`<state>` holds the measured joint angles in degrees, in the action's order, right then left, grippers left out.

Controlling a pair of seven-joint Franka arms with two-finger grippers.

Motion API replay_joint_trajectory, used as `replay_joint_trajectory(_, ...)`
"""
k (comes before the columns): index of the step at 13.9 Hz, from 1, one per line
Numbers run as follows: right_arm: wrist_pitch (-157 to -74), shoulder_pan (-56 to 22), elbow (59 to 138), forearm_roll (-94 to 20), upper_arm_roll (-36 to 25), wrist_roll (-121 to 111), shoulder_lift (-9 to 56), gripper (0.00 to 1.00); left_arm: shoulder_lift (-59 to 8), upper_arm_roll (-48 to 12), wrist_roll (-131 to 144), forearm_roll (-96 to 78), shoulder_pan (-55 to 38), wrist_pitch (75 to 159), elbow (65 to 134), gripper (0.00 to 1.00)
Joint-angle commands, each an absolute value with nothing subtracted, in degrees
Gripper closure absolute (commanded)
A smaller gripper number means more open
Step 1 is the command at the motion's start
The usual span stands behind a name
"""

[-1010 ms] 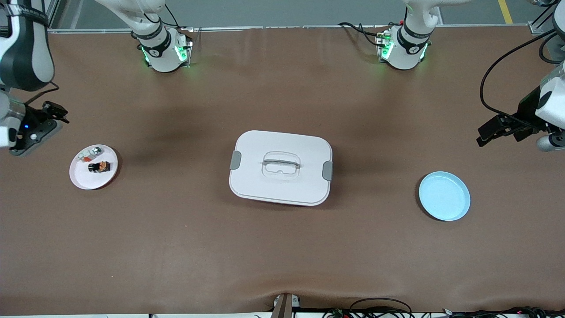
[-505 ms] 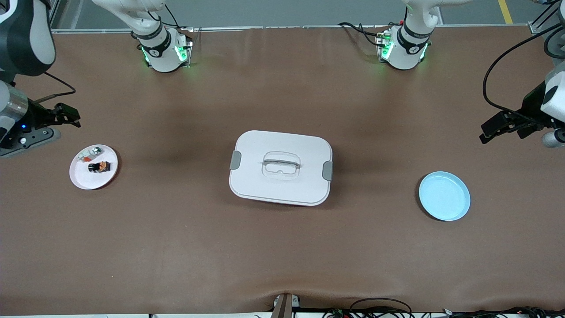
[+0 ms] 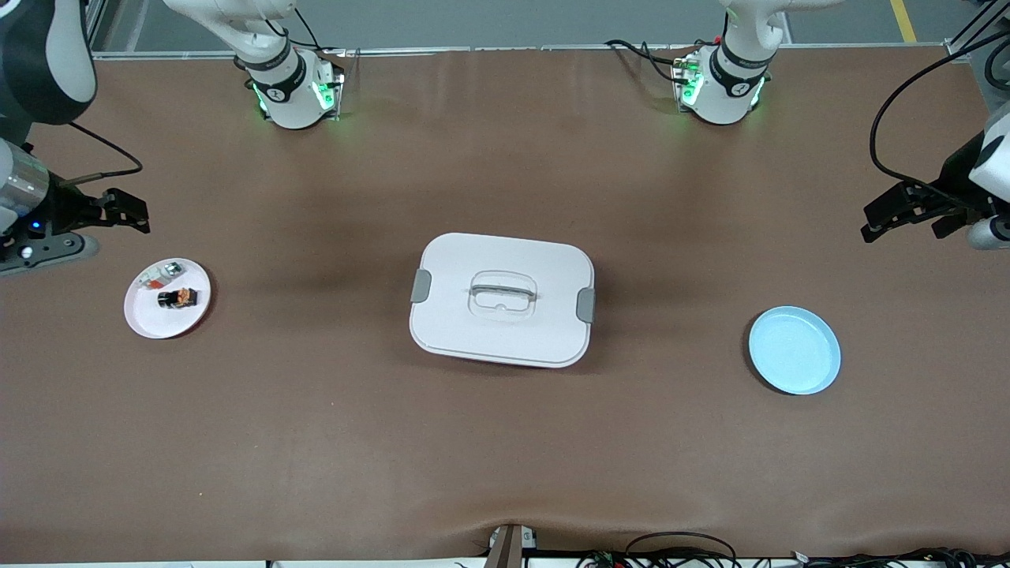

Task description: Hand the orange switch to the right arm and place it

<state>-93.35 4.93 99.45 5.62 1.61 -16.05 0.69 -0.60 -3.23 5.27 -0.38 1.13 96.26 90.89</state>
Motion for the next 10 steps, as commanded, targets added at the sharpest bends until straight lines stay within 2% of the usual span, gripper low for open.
replay_joint_trajectory(1,-88.3,5.1,91.6,4.3,1.5,-10.7,3.2,0.00,-0.4,-2.5,3.6,-0.5,1.0,94.7,88.6,0.00)
replay_joint_trajectory(6,-87.1,5.7,85.0,4.2,1.2,-10.8,3.3,0.00,-2.1,-2.5,4.5,-0.4,0.9,95.6,88.2,0.00)
replay_joint_trajectory(10,-84.7,6.5,85.1,1.5,1.0,-10.5,3.2,0.00,-2.0,-2.5,3.7,-0.5,1.0,95.7,88.1,0.00)
